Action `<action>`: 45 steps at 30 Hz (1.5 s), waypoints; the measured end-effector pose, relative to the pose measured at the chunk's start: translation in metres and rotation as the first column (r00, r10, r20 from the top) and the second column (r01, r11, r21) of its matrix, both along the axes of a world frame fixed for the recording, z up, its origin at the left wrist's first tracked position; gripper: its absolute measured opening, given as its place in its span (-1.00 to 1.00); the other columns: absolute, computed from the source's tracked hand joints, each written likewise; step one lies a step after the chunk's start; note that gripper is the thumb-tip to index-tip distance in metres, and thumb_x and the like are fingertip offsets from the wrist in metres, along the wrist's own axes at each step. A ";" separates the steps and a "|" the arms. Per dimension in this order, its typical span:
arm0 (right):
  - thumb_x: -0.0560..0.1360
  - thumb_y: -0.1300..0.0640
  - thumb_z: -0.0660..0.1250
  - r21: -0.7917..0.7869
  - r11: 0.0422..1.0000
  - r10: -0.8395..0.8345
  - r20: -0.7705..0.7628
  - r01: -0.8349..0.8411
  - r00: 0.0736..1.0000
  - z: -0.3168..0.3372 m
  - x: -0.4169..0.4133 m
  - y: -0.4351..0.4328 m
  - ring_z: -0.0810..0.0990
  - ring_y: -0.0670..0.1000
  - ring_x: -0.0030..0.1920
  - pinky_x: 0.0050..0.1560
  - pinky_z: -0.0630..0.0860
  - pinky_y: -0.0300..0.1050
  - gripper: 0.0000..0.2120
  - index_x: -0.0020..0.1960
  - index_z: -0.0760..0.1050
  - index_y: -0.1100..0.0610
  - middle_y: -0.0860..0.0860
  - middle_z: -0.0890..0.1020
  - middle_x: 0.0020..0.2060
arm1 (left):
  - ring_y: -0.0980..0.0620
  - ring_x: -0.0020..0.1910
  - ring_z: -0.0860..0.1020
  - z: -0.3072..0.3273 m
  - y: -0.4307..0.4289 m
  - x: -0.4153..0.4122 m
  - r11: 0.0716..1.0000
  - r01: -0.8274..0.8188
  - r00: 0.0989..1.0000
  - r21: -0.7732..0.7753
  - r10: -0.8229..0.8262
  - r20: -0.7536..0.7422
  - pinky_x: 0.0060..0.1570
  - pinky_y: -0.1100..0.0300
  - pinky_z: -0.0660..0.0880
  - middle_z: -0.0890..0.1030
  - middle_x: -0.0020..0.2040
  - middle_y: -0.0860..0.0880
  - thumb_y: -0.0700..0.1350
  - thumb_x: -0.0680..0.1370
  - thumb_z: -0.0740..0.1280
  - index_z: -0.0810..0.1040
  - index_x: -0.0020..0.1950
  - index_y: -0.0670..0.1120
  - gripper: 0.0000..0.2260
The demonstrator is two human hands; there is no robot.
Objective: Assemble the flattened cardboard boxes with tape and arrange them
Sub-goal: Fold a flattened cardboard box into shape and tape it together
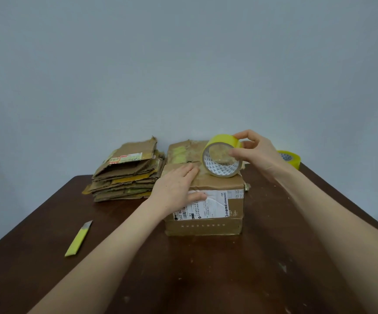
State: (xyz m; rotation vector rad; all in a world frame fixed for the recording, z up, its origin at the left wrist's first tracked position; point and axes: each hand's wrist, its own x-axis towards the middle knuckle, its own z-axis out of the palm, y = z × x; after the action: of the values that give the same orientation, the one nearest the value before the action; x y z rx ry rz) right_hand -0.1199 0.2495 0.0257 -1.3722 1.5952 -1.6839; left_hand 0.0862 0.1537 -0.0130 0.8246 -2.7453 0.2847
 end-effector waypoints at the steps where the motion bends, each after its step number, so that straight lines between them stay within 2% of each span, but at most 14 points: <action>1: 0.37 0.29 0.50 0.011 1.000 0.000 -0.030 0.000 1.000 0.003 -0.001 0.000 0.55 -0.10 -0.36 -0.12 0.49 -0.13 -0.72 0.02 0.53 0.11 -0.07 0.60 -0.41 | 0.05 0.53 0.06 0.000 0.000 0.001 1.000 0.004 1.000 0.000 -0.004 0.005 0.45 0.15 0.08 0.04 0.58 0.01 0.33 0.52 0.12 0.02 0.57 -0.04 -0.25; 4: 0.35 0.22 0.53 0.035 0.999 -0.016 -0.114 0.020 0.993 0.010 -0.009 0.000 0.51 -0.06 -0.31 -0.15 0.43 -0.12 -0.74 -0.01 0.57 0.07 0.02 0.57 -0.34 | 0.05 0.53 0.05 0.002 0.003 0.001 1.000 0.008 1.000 -0.003 -0.008 0.007 0.44 0.15 0.09 0.03 0.58 0.01 0.31 0.54 0.13 0.02 0.57 -0.04 -0.27; 7: 0.36 0.17 0.52 0.053 0.997 -0.050 -0.144 0.058 0.988 0.016 -0.022 0.007 0.45 -0.07 -0.34 -0.21 0.36 -0.18 -0.76 0.00 0.60 0.07 -0.07 0.49 -0.42 | 0.05 0.54 0.04 0.001 0.002 0.001 1.000 0.001 1.000 0.009 -0.001 0.014 0.44 0.15 0.09 0.01 0.58 0.02 0.30 0.54 0.13 0.00 0.57 -0.03 -0.28; 10: 0.38 0.10 0.51 0.080 0.992 -0.082 -0.167 0.097 0.983 0.016 -0.039 0.020 0.41 -0.08 -0.31 -0.22 0.31 -0.22 -0.75 0.04 0.63 0.04 -0.07 0.48 -0.34 | 0.07 0.54 0.04 0.000 -0.002 0.002 1.000 -0.003 1.000 0.024 0.002 0.017 0.44 0.15 0.11 0.01 0.58 0.04 0.31 0.53 0.12 0.00 0.57 -0.01 -0.27; 13: 0.42 0.04 0.47 0.083 0.993 -0.079 -0.094 0.087 0.992 0.006 -0.043 0.024 0.45 -0.10 -0.23 -0.15 0.41 -0.22 -0.72 0.13 0.63 -0.02 -0.08 0.57 -0.23 | 0.09 0.52 0.11 0.000 -0.001 0.002 1.000 -0.005 1.000 0.004 0.005 -0.008 0.42 0.15 0.18 0.06 0.57 0.06 0.34 0.52 0.12 0.03 0.57 0.01 -0.28; 17: 0.47 0.05 0.42 0.026 0.998 -0.054 0.171 0.050 0.984 -0.006 -0.031 0.022 0.38 -0.03 -0.25 -0.17 0.47 -0.08 -0.75 0.15 0.61 0.01 -0.11 0.51 -0.27 | 0.07 0.47 0.22 -0.003 0.001 0.006 0.999 0.022 0.998 -0.033 -0.023 -0.051 0.36 0.16 0.25 0.18 0.54 0.07 0.33 0.52 0.13 0.11 0.54 0.03 -0.32; 23: 0.48 0.07 0.42 -0.021 1.000 0.021 0.132 -0.018 0.991 -0.011 0.002 0.008 0.48 -0.10 -0.12 -0.20 0.44 -0.25 -0.72 0.19 0.56 -0.05 -0.06 0.58 -0.03 | 0.09 0.45 0.24 0.004 -0.025 0.049 0.996 0.038 0.999 0.086 -0.041 0.027 0.34 0.14 0.34 0.18 0.52 0.13 0.56 0.30 -0.10 0.13 0.53 0.09 -0.09; 26: 0.49 0.07 0.41 0.037 0.998 0.051 0.161 -0.057 0.986 -0.015 0.008 0.004 0.53 -0.05 -0.06 0.01 0.54 -0.02 -0.70 0.21 0.52 0.04 -0.07 0.58 -0.10 | 0.11 0.43 0.26 0.004 -0.032 0.067 0.990 0.000 1.000 0.142 0.002 -0.014 0.32 0.16 0.34 0.23 0.50 0.14 0.56 0.28 -0.02 0.17 0.50 0.10 -0.10; 29: 0.45 0.12 0.46 0.054 0.998 0.032 0.155 -0.041 0.987 -0.013 0.006 0.006 0.60 0.00 -0.12 0.00 0.53 0.02 -0.80 0.05 0.54 0.04 -0.02 0.63 -0.16 | 0.01 0.41 0.30 0.006 -0.022 0.060 0.992 -0.078 0.997 0.098 0.080 -0.015 0.35 0.07 0.32 0.30 0.47 0.04 0.60 0.24 -0.06 0.17 0.50 0.04 -0.02; 31: 0.41 0.17 0.49 0.028 0.999 0.017 0.087 -0.020 0.996 -0.009 0.007 0.006 0.62 0.00 -0.13 -0.06 0.55 -0.06 -0.77 0.02 0.54 0.00 0.01 0.64 -0.11 | -0.03 0.43 0.28 0.009 -0.010 0.042 0.992 -0.119 0.992 0.035 0.117 0.040 0.40 0.03 0.24 0.27 0.50 0.00 0.62 0.23 -0.15 0.13 0.53 0.01 0.03; 34: 0.40 0.19 0.50 0.010 0.999 0.033 -0.006 -0.033 0.999 -0.004 0.010 0.006 0.63 -0.04 -0.06 -0.09 0.54 -0.20 -0.67 0.14 0.55 0.03 0.02 0.65 -0.02 | 0.01 0.52 0.12 0.010 0.005 0.016 0.983 -0.143 0.989 0.111 0.137 0.056 0.48 -0.06 0.08 0.11 0.56 0.00 0.51 0.35 0.03 -0.02 0.57 -0.04 -0.05; 36: 0.40 0.18 0.50 0.001 0.999 0.050 -0.013 -0.050 0.999 -0.005 0.012 0.005 0.63 -0.06 -0.01 -0.04 0.56 -0.22 -0.61 0.20 0.55 0.03 0.01 0.66 0.02 | 0.05 0.54 0.01 0.006 0.006 0.011 0.982 -0.161 0.982 0.095 0.149 0.118 0.49 -0.08 0.00 0.00 0.58 0.03 0.52 0.33 0.01 -0.10 0.57 -0.03 -0.03; 41: 0.40 0.22 0.49 0.002 0.998 0.060 0.001 -0.060 0.998 -0.005 0.006 0.003 0.60 -0.19 -0.16 -0.23 0.47 -0.42 -0.65 0.16 0.57 0.04 -0.05 0.66 -0.07 | 0.08 0.55 -0.03 0.001 -0.001 0.019 0.987 -0.144 0.981 0.073 0.132 0.144 0.49 -0.06 -0.01 -0.08 0.58 0.07 0.54 0.25 -0.09 -0.13 0.57 0.04 0.00; 45: 0.37 0.19 0.52 0.092 0.994 0.060 -0.040 -0.056 0.997 -0.015 -0.010 0.007 0.62 -0.09 0.03 0.03 0.51 -0.28 -0.65 0.11 0.57 -0.04 -0.04 0.67 0.01 | 0.06 0.55 -0.02 0.003 -0.001 0.020 0.989 -0.120 0.981 0.088 0.105 0.162 0.48 -0.06 0.01 -0.07 0.57 0.09 0.52 0.25 -0.11 -0.10 0.57 0.09 -0.04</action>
State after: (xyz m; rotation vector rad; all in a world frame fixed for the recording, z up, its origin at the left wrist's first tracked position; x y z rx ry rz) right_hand -0.1303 0.2566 0.0105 -1.4046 1.6186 -1.5390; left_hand 0.1065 0.1523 -0.0100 1.0265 -2.8823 0.2493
